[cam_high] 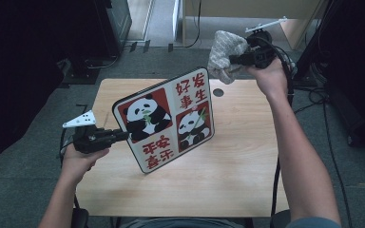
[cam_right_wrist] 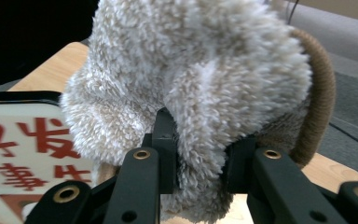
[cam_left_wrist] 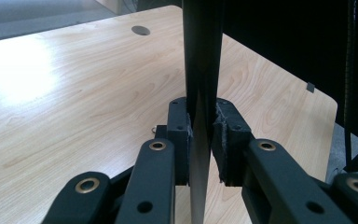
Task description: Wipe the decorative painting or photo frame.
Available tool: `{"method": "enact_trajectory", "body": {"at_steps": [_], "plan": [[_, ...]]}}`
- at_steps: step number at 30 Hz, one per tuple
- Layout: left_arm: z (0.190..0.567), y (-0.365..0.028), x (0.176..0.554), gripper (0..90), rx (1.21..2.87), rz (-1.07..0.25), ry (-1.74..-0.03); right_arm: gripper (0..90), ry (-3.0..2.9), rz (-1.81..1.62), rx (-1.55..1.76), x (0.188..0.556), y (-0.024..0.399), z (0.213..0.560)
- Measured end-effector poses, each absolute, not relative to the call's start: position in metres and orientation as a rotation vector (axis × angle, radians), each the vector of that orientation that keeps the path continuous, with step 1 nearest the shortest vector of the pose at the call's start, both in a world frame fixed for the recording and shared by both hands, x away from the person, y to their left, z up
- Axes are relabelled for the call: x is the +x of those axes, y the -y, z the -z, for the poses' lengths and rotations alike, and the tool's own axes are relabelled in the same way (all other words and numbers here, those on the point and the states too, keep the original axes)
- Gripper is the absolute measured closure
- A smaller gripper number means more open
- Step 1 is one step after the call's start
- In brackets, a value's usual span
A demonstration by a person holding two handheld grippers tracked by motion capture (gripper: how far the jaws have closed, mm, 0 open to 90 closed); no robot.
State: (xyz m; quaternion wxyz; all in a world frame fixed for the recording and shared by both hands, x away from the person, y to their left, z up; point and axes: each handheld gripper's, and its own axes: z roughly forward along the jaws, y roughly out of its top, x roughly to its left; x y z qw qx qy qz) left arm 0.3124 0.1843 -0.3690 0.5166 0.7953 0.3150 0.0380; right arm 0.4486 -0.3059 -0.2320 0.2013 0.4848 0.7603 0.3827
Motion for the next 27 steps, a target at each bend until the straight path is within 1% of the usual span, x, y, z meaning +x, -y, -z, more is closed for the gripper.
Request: {"method": "enact_trajectory", "body": {"at_steps": [4,15,27], "plan": [[0.369,-0.184,0.313,78.7,1.91,-0.09,-0.755,71.9,-2.122,-1.052,1.362,0.451,0.306,0.237],[0.369,-0.185,0.313,78.6,1.907,-0.083,-0.76,72.1,-2.226,-1.064,1.287,0.448,0.287,0.256],[0.37,-0.184,0.313,78.7,1.905,-0.078,-0.758,72.4,-2.244,-1.099,1.3,0.441,0.284,0.269]]}}
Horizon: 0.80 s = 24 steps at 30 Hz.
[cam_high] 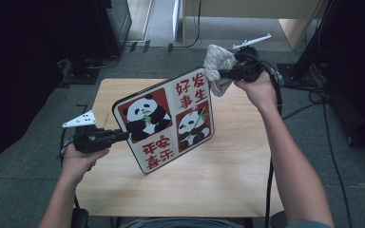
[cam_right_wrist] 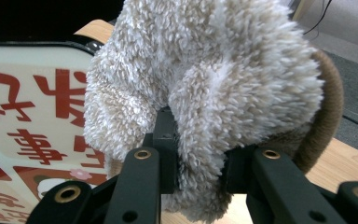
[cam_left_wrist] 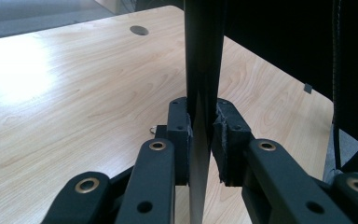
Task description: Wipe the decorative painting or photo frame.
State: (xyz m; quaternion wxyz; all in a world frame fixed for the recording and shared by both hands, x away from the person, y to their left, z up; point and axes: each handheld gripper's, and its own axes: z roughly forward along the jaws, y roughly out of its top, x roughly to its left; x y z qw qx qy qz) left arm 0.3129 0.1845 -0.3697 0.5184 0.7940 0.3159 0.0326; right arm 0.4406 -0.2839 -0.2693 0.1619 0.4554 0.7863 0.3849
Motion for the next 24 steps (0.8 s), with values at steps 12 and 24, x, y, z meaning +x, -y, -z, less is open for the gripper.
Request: {"method": "enact_trajectory", "body": {"at_steps": [12,24], "plan": [[0.37,-0.185,0.313,78.8,1.902,-0.061,-0.752,72.4,-2.263,-1.098,1.318,0.438,0.287,0.29],[0.37,-0.185,0.313,78.8,1.901,-0.06,-0.752,72.5,-2.249,-1.141,1.333,0.431,0.289,0.308]]}}
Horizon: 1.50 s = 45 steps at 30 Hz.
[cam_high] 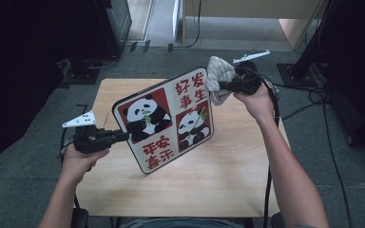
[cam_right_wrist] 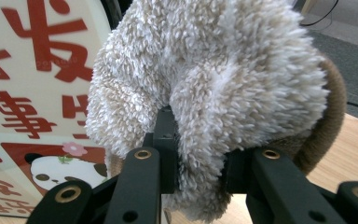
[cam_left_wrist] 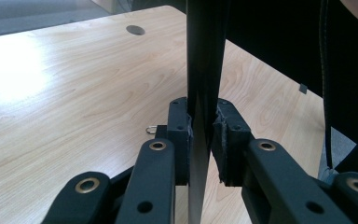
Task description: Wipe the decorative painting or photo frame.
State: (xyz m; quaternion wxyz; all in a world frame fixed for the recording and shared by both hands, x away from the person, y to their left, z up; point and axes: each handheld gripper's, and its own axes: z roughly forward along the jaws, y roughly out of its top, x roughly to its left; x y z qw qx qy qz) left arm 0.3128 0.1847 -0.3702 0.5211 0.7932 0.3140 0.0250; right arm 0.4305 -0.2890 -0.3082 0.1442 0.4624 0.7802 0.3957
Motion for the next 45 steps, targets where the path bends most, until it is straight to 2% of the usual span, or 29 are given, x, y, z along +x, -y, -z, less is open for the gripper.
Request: {"method": "enact_trajectory", "body": {"at_steps": [45], "plan": [[0.372,-0.185,0.313,78.7,1.893,-0.047,-0.746,72.3,-2.244,-1.156,1.42,0.401,0.302,0.402]]}}
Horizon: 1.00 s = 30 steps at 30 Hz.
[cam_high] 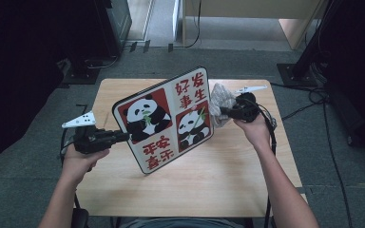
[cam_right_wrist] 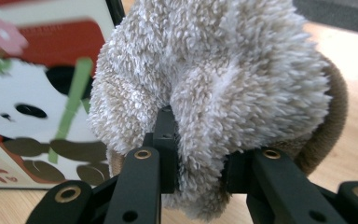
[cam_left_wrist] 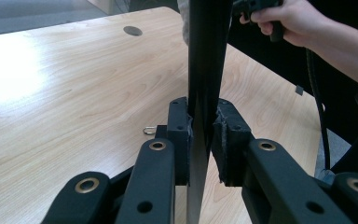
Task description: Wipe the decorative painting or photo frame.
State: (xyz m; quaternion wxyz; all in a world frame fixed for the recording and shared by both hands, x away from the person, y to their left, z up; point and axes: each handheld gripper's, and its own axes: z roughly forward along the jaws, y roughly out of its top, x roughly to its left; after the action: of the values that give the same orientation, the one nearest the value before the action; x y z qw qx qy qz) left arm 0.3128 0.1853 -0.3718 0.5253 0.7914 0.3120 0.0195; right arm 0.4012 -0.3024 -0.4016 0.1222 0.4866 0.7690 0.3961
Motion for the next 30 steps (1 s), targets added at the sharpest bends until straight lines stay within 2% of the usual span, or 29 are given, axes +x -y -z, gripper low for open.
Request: {"method": "enact_trajectory", "body": {"at_steps": [16,30], "plan": [[0.373,-0.185,0.312,78.7,1.888,-0.041,-0.747,72.3,-2.207,-1.136,1.478,0.393,0.303,0.439],[0.372,-0.184,0.309,78.6,1.896,-0.053,-0.745,72.5,-2.26,-1.052,1.469,0.387,0.303,0.452]]}}
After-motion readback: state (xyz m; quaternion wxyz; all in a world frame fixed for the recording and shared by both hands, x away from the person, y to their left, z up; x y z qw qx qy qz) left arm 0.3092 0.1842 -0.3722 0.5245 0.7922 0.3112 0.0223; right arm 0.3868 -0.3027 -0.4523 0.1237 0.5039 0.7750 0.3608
